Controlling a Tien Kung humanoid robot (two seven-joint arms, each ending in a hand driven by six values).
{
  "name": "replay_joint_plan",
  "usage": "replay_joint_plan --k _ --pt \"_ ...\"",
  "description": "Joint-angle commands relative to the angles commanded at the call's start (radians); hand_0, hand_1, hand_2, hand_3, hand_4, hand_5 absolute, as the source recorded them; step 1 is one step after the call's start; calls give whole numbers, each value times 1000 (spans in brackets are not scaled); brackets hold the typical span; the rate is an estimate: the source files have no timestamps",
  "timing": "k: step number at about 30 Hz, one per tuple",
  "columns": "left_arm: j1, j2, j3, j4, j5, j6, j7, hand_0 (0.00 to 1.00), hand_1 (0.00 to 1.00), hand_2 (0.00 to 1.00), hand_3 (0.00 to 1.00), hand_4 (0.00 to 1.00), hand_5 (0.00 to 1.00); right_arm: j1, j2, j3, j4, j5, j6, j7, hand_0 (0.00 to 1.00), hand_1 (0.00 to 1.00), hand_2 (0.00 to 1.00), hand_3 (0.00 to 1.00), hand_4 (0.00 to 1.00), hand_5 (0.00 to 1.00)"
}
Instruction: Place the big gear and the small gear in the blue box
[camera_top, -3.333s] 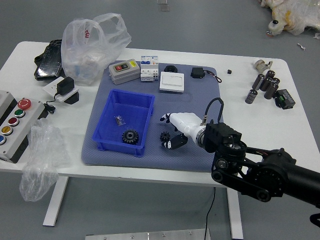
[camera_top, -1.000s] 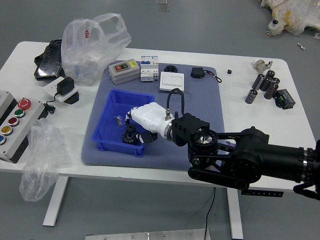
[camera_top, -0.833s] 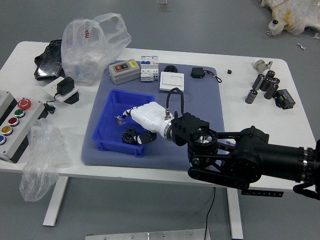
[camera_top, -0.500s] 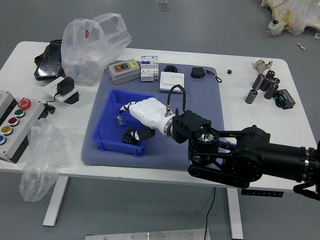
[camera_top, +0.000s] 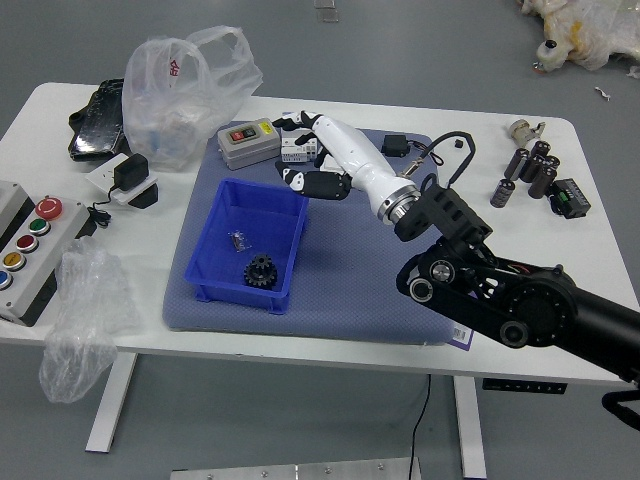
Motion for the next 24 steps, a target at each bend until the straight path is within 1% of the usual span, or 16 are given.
replay_joint_plan --k 1,6,7,12,13,16,18,19,21,24 --pt "0 0 0 0 0 0 0 656 586 585 746 744 614 -19 -1 21 -15 41 10 34 759 812 840 861 874 606" --pt "1 -1 0 0 -1 0 -1 656 586 585 746 744 614 -96 -1 94 -68 203 63 175 759 812 840 861 874 606" --pt "1 -1 1 1 -2 1 -1 656 586 585 747 744 613 -113 -2 110 -74 235 70 206 909 839 860 942 998 886" --pt "3 -3 0 1 -3 1 -1 656 586 585 747 744 613 -193 -12 184 -82 368 109 337 909 839 860 942 998 886" --pt "4 -3 0 1 -3 1 -1 656 585 585 746 744 613 -208 -15 196 -82 393 121 360 974 926 954 998 998 998" --pt "5 -4 1 1 -5 1 -2 656 585 585 746 744 613 -253 -22 230 -85 461 158 417 974 926 954 998 998 998" --pt "5 -4 2 1 -5 1 -3 656 585 585 746 744 613 -278 -26 251 -88 500 175 433 974 926 954 998 998 998" --pt "5 -4 2 1 -5 1 -3 656 587 584 745 743 613 -288 -27 261 -89 511 180 436 960 998 998 998 998 998" --pt "6 -5 3 1 -6 1 -3 656 587 584 745 743 613 -310 -30 286 -94 530 189 437 960 998 998 998 998 998" --pt "6 -6 2 1 -6 1 -3 656 587 584 745 743 613 -330 -31 321 -104 541 189 437 960 998 998 998 998 998"
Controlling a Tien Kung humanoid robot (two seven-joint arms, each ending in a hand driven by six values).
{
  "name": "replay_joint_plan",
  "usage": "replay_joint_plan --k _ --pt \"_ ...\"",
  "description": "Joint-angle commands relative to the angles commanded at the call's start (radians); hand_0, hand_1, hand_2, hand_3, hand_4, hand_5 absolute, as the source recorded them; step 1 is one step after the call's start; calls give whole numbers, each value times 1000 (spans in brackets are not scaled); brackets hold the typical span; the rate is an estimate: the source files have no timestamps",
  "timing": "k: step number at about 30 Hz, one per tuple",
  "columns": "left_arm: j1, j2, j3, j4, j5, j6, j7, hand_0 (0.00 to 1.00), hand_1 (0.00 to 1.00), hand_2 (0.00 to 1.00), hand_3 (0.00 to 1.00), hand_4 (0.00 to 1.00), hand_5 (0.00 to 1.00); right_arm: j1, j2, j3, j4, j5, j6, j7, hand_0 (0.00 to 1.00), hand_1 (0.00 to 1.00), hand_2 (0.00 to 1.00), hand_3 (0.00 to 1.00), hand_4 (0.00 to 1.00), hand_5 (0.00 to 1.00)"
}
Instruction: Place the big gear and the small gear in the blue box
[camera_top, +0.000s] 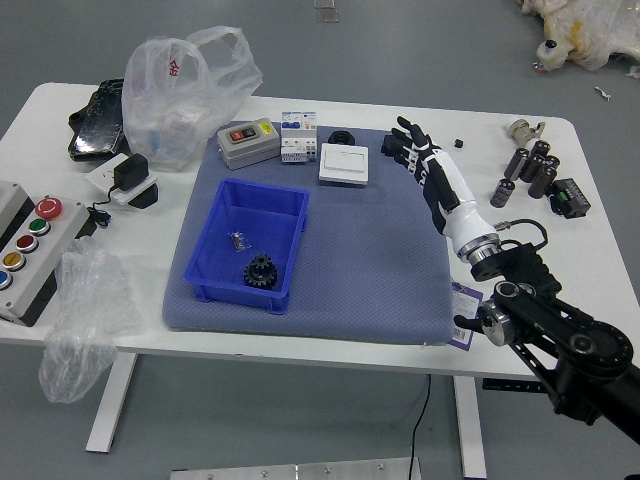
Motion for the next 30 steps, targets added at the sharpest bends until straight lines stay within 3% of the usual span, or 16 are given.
replay_joint_plan --k 1,6,7,12,13,24,25,30 --pt "0 0 0 0 0 0 0 656 586 585 745 743 613 -6 -1 16 -3 -1 -5 1 841 687 932 998 998 998" --pt "0 -1 1 0 -1 0 -2 656 586 585 745 743 613 -28 -6 91 -3 -5 -51 19 841 687 932 998 998 998" --pt "1 -1 1 0 0 0 -1 656 586 585 745 743 613 -33 -7 108 -2 4 -58 26 926 317 766 998 998 998" --pt "3 -3 -1 0 2 0 0 656 586 585 745 743 613 -60 -13 162 3 91 -59 66 926 317 766 998 998 998" --pt "3 -3 -1 0 3 -1 0 656 587 585 746 743 613 -66 -14 170 4 113 -52 73 928 259 728 998 998 998" --pt "6 -4 -4 0 8 -2 1 656 586 585 745 743 613 -121 -16 203 11 302 26 104 916 233 721 998 998 998" --pt "6 -4 -5 0 9 -2 1 657 585 585 745 743 613 -124 -17 204 14 320 36 105 908 228 772 998 998 998" --pt "5 -4 -3 1 8 -2 0 657 585 585 745 743 613 -134 -21 207 27 378 70 111 908 228 772 998 998 998"
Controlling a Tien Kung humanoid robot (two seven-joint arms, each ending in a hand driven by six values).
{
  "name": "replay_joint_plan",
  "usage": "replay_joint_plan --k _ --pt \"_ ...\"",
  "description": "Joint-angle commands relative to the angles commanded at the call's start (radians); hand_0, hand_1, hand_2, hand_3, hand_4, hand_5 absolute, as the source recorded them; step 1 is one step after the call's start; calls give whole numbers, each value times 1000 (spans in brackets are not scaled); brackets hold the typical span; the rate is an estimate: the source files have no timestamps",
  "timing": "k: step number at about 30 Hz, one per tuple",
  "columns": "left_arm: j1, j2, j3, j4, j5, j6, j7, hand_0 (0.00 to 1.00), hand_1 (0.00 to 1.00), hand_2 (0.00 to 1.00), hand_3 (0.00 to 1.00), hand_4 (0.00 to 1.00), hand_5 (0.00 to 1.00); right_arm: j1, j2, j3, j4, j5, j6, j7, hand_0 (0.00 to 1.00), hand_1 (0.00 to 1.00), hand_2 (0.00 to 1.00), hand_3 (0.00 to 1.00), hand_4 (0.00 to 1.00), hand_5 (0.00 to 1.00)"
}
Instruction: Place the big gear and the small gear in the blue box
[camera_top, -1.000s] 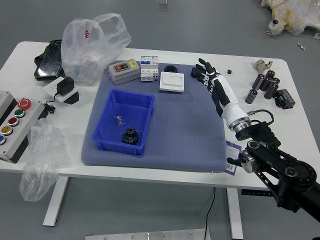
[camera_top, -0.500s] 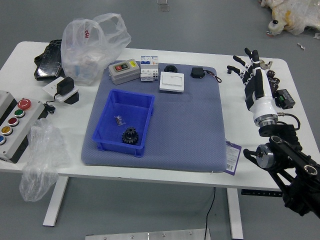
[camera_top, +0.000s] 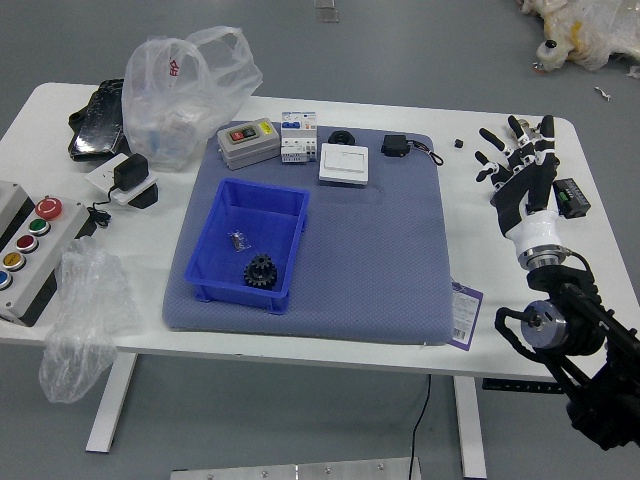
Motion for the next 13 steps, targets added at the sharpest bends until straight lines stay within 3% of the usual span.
replay_joint_plan --k 1,6,7,13 --pt "0 0 0 0 0 0 0 656 587 585 746 743 613 -2 -1 2 4 10 10 -2 914 246 821 998 998 998" --pt "0 1 0 0 1 0 0 656 587 585 746 743 613 -12 -3 0 23 62 84 -41 914 246 821 998 998 998" --pt "0 1 0 0 1 0 0 656 587 585 747 743 613 -14 -4 0 25 61 94 -48 998 912 838 990 998 998" --pt "1 2 -2 0 5 -1 2 656 587 585 747 743 613 -24 -3 -4 43 28 110 -57 998 912 838 990 998 998"
